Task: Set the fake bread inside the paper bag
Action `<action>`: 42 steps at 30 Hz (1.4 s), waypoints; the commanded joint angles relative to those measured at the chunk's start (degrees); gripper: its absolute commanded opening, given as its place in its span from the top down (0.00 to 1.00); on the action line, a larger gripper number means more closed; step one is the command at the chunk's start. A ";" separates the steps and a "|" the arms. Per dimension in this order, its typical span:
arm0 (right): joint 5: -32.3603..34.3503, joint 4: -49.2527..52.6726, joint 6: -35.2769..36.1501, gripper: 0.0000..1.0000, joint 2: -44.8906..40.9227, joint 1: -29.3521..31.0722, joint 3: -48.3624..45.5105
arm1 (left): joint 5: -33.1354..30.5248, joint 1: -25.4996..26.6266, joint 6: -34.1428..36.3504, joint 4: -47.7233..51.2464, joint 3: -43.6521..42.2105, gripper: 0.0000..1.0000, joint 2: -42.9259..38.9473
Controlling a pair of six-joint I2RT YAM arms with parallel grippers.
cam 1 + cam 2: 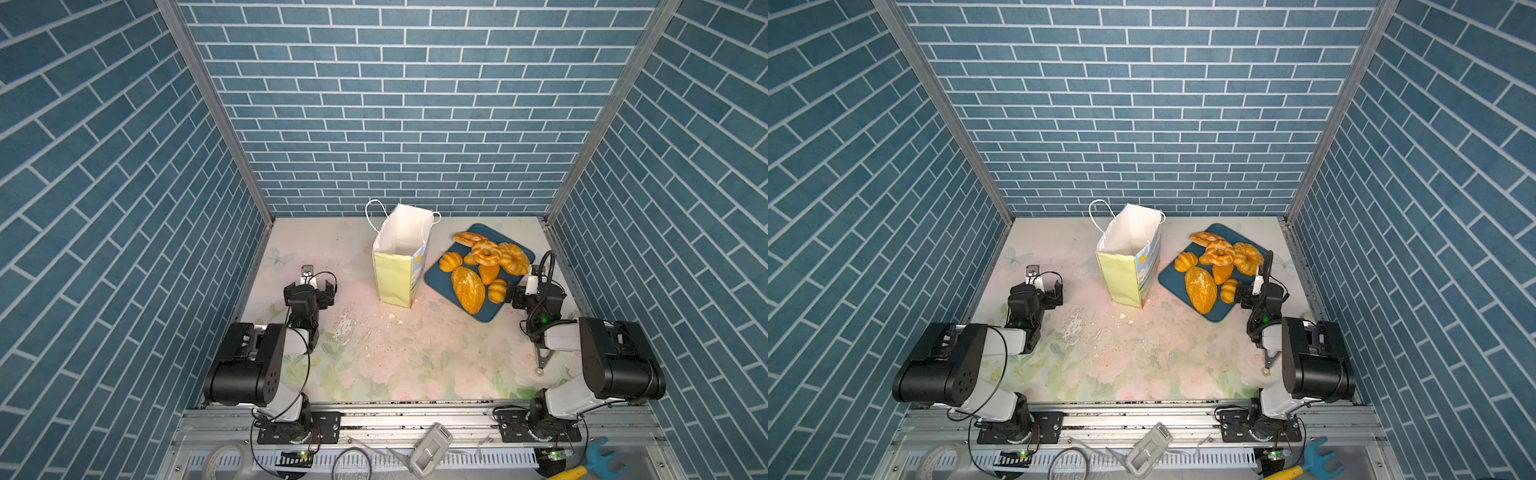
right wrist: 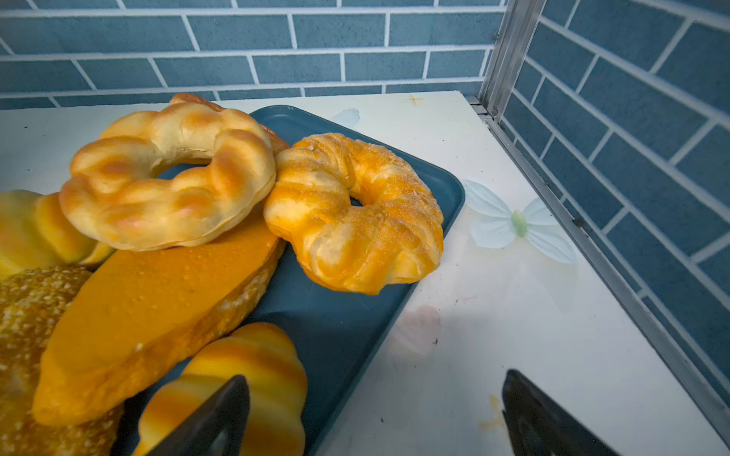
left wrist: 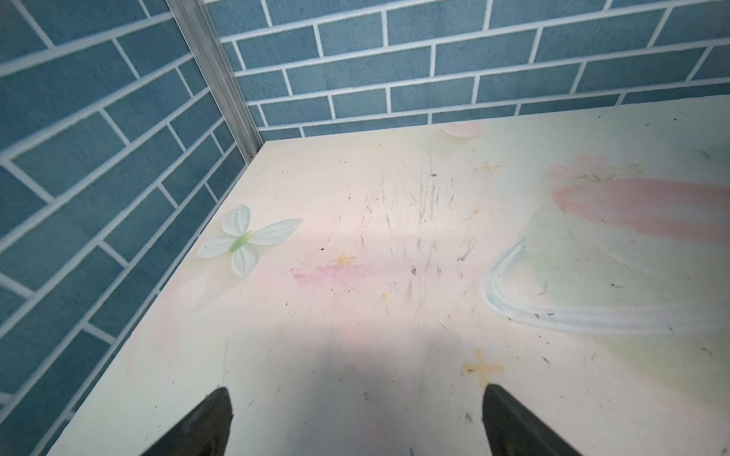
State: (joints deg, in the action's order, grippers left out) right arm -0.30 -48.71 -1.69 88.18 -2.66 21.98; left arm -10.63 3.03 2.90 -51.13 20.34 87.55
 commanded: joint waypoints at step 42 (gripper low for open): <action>5.10 22.35 -3.87 0.09 -22.50 0.28 5.26 | 7.10 -0.29 -1.34 24.01 9.22 0.00 -18.18</action>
State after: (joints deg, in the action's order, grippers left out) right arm 5.76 -36.56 -3.44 68.53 -2.63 22.63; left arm -8.54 2.90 2.42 -35.88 26.26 72.95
